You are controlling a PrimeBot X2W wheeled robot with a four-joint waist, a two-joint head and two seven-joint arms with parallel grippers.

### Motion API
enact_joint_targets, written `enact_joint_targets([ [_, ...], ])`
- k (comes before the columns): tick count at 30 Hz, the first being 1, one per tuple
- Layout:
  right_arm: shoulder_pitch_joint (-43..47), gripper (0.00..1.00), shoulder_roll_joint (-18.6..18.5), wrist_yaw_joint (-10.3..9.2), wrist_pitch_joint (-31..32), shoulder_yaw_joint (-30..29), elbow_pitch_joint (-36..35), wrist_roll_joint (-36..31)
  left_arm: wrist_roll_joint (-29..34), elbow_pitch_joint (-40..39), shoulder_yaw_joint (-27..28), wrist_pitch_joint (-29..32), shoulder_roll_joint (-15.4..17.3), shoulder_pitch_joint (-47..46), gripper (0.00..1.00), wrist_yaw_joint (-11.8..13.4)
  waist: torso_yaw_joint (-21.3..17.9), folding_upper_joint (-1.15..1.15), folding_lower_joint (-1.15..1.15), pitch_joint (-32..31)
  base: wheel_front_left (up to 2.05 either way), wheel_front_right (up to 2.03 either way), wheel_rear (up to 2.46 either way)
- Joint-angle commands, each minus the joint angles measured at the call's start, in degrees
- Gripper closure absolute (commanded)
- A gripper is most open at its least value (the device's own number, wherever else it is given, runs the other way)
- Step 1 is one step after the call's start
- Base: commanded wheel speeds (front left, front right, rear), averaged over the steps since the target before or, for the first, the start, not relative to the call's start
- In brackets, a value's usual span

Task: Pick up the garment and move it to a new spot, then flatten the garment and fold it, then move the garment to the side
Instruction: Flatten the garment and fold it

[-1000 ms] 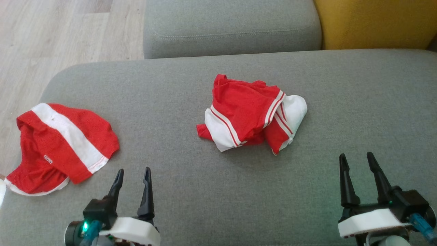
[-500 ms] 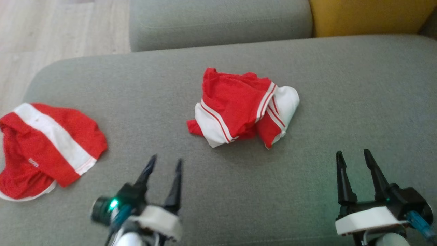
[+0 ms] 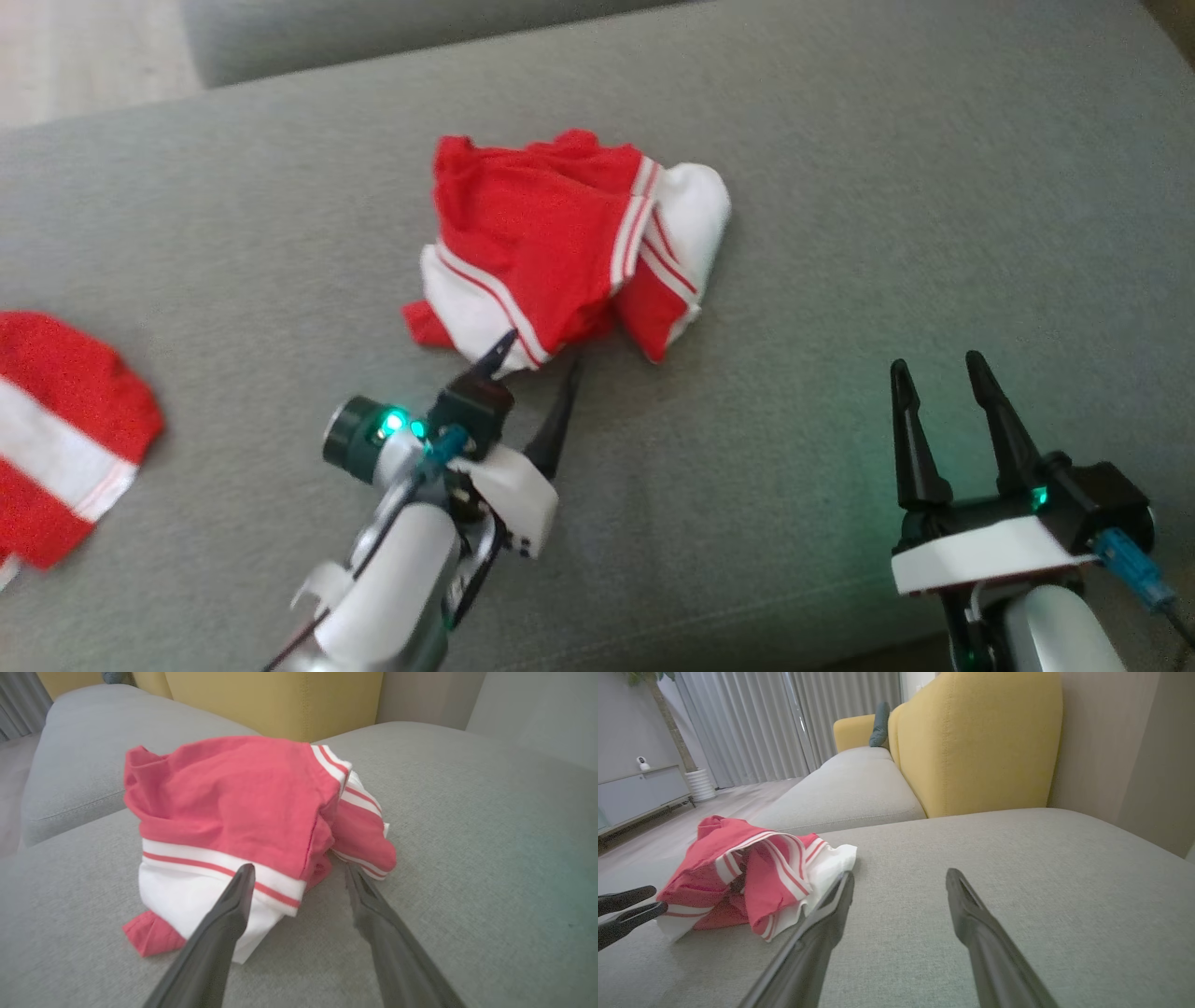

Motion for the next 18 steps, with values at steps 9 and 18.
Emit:
enact_joint_targets([
  [9,-3.28,0.0,-0.32,0.43,-0.62,1.11,-2.11,1.12,-3.51,2.14,0.71,-1.47,-0.05,-7.89,1.0,2.49,-3.18,0.0,0.0,2.72,0.0,0.0,0.0],
  [18,-3.1,0.0,-0.32,0.43,-0.62,1.82,-1.55,1.05,-10.61,-8.52,-5.46,-2.25,-0.05,-13.82,1.0,4.21,-1.27,0.0,0.0,0.9,0.0,0.0,0.0],
])
